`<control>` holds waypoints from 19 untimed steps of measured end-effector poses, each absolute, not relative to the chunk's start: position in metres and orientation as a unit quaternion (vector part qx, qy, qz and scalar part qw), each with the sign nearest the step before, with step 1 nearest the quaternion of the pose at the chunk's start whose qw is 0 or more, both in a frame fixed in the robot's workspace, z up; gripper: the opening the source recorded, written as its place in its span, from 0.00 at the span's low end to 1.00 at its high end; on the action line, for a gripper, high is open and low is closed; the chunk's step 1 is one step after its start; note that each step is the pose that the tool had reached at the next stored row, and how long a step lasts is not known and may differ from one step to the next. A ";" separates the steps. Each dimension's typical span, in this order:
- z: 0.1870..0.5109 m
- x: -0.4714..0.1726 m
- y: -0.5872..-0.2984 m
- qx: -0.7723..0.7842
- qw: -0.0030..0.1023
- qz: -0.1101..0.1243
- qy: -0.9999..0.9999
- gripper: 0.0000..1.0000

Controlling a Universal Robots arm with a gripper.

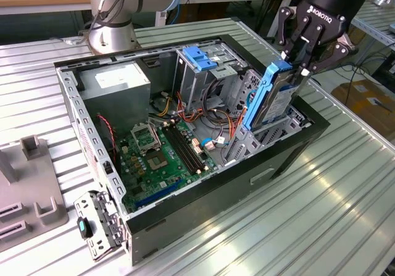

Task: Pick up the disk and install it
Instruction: 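Insert the disk into the insertion slot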

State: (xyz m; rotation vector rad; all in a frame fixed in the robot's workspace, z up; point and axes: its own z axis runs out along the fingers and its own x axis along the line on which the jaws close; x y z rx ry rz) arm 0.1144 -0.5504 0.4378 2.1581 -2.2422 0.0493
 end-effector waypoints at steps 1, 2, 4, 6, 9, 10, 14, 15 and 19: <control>0.436 0.114 -0.550 0.693 0.015 0.016 -0.720 0.35; 0.434 0.114 -0.550 0.693 0.015 0.016 -0.720 0.35; 0.430 0.114 -0.550 0.693 0.015 0.016 -0.720 0.35; 0.426 0.114 -0.550 0.693 0.015 0.016 -0.720 0.35; 0.419 0.114 -0.550 0.693 0.015 0.016 -0.720 0.35; 0.418 0.114 -0.550 0.693 0.015 0.016 -0.720 0.35; 0.406 0.114 -0.551 0.693 0.015 0.016 -0.720 0.35; 0.405 0.114 -0.551 0.693 0.015 0.016 -0.720 0.35; 0.396 0.114 -0.551 0.693 0.015 0.016 -0.720 0.35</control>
